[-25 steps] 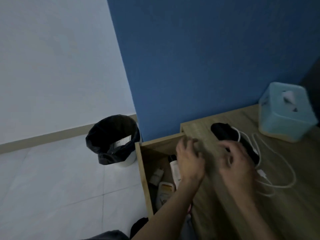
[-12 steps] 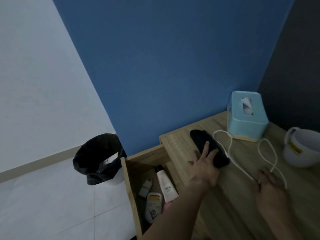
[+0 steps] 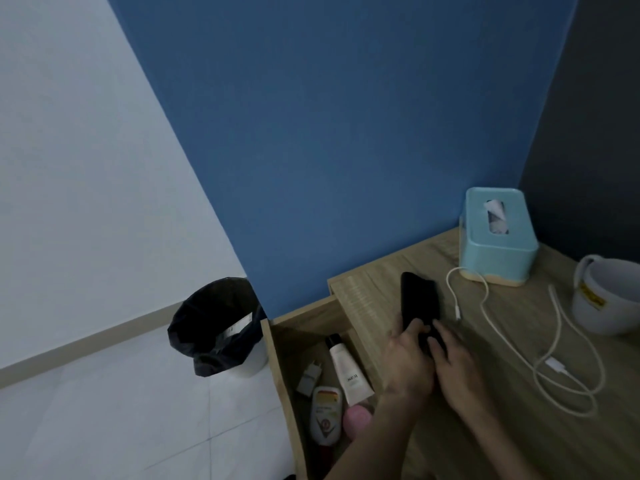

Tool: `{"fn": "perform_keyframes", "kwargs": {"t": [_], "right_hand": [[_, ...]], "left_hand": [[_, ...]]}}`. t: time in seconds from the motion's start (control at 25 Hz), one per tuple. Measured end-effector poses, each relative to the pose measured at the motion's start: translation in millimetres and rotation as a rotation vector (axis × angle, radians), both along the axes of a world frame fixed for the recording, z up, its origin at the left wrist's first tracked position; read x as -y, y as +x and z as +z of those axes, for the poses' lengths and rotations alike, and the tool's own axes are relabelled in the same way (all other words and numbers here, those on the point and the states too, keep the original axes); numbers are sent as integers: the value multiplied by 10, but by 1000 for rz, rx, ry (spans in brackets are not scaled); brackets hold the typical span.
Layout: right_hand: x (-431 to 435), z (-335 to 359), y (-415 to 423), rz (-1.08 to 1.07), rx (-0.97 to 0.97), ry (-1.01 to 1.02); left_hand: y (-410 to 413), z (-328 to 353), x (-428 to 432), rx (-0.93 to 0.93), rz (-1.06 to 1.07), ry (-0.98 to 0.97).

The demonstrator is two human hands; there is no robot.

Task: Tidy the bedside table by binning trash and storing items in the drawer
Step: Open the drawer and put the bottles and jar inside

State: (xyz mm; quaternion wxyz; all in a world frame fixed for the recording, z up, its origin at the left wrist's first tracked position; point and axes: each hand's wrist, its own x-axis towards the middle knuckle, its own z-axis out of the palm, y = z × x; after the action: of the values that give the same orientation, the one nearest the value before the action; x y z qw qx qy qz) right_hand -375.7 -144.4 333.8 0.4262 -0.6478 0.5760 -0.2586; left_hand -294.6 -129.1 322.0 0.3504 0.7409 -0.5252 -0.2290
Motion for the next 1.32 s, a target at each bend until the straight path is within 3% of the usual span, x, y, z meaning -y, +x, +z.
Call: {"fn": "perform_keyframes", "kwargs": {"t": [0.16, 0.28, 0.36, 0.48, 0.6, 0.72, 0.8, 0.96, 1.32], "right_hand": [[-30, 88, 197, -122, 60, 129], [-47, 160, 339, -127, 40, 211], [-48, 188, 474, -108, -11, 215], [-80, 169, 666, -51, -236, 99], [-247, 176, 777, 47, -390, 45], [-618, 90, 773, 173, -585, -129], [-927, -54, 748, 250, -641, -210], [-1226, -372, 705, 306, -686, -65], [-1353, -736, 805, 376, -755, 219]], "left_hand": [[80, 68, -194, -115, 8, -56], [276, 94, -401, -307, 76, -10], [445, 48, -549, -449, 110, 27], [622, -13, -769, -571, 144, 53], [737, -26, -1039, -424, 146, 146], [868, -273, -1363, 30, -53, 427], [933, -398, -1563, 207, -135, 526], [978, -342, -1667, 183, -73, 398], [991, -321, -1694, 187, -28, 424]]}}
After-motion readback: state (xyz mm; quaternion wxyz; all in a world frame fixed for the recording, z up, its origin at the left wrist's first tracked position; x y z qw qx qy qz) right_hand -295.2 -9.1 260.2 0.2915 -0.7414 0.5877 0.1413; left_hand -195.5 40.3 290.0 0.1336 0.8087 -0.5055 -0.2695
